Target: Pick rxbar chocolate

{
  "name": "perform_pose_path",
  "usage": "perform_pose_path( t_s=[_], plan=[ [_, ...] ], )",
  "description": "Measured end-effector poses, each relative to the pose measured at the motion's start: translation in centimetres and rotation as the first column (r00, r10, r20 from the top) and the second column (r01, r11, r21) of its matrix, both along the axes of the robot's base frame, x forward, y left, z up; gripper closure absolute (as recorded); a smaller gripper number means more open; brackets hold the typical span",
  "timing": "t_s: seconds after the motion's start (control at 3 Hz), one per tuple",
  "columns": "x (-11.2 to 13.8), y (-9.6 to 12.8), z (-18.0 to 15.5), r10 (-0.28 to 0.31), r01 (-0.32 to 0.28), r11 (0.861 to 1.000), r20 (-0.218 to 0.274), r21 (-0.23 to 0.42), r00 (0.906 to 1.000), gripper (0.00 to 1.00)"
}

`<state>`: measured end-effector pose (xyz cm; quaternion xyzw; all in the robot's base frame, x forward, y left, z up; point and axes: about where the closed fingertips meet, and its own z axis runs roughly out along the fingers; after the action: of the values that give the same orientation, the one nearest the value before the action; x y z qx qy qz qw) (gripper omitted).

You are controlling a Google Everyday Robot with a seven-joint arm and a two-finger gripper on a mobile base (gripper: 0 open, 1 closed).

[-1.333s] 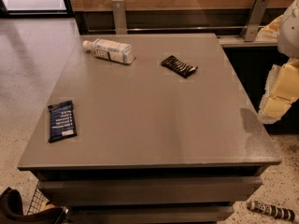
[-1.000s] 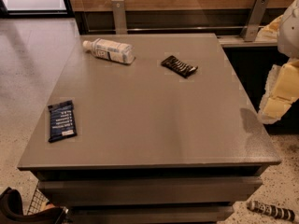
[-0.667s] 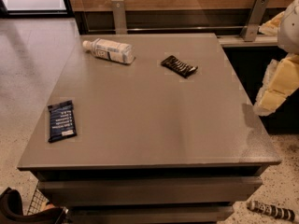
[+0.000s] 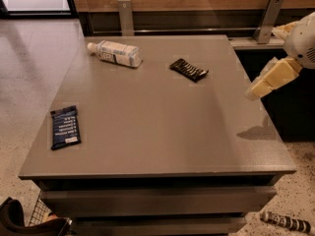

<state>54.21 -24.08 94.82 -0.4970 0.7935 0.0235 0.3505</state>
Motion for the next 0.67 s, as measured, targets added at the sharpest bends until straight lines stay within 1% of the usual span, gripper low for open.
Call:
perform_pose_path(
  t_s=[0.33,0.67],
  plan=[
    [4.5,-0.2,0.3,-0.057,0.039,0.99,0.127,0.137,0.9903,0.0],
    [9.4,1.5,0.0,-0.08,0.002,0.949,0.235,0.315,0.9687,0.0]
  ],
)
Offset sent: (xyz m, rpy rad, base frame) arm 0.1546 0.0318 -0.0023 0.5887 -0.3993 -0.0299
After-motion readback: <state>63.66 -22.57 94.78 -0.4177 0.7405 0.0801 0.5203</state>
